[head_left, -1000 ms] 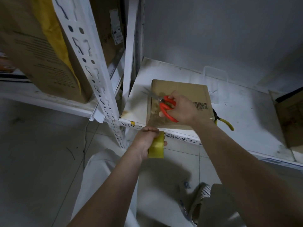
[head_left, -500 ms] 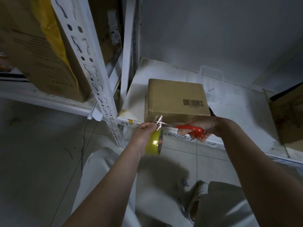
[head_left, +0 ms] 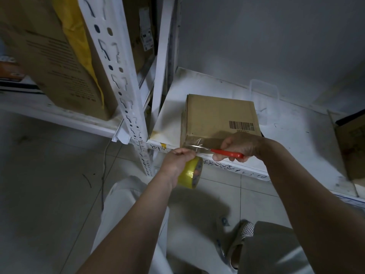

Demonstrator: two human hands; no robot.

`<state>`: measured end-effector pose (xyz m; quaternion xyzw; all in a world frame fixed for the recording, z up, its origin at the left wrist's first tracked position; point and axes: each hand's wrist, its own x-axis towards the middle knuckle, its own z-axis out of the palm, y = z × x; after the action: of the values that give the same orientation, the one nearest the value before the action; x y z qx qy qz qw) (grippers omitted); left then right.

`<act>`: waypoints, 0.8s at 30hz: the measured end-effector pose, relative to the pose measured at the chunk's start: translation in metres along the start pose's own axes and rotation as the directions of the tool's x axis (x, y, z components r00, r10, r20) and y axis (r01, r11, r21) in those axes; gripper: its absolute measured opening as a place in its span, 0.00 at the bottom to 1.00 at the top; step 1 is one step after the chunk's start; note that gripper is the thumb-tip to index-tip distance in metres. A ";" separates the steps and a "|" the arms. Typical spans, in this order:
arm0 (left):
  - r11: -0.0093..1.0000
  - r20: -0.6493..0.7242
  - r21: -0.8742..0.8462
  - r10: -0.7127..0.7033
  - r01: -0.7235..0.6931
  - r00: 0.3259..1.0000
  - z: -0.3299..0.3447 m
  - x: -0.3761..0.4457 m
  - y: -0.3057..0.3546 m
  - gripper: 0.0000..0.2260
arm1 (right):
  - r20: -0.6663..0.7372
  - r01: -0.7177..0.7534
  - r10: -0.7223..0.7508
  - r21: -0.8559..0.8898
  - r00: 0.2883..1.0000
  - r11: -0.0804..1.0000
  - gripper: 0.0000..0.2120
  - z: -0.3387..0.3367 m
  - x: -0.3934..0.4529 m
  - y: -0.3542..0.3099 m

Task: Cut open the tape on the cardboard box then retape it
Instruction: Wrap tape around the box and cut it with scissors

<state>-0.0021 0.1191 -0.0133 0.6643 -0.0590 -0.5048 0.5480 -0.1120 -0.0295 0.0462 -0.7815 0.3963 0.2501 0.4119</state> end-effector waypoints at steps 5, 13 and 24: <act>0.999 0.007 0.036 -0.008 0.008 1.000 -0.002 0.005 -0.002 0.04 | -0.101 0.032 -0.040 -0.080 0.994 0.996 0.22 -0.001 0.007 0.007; 0.979 0.034 0.196 0.054 -0.060 0.998 -0.005 0.002 -0.001 0.03 | -0.148 0.103 -0.131 -0.184 0.980 0.978 0.16 0.002 0.007 0.011; 0.966 -0.028 0.255 0.055 -0.046 0.998 -0.001 -0.002 -0.028 0.05 | 0.007 -0.279 0.304 -0.376 0.953 0.883 0.21 0.006 -0.010 0.053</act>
<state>-0.0154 0.1317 -0.0340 0.7359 -0.1306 -0.4676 0.4720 -0.1619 -0.0389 0.0270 -0.7679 0.4410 0.4052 0.2273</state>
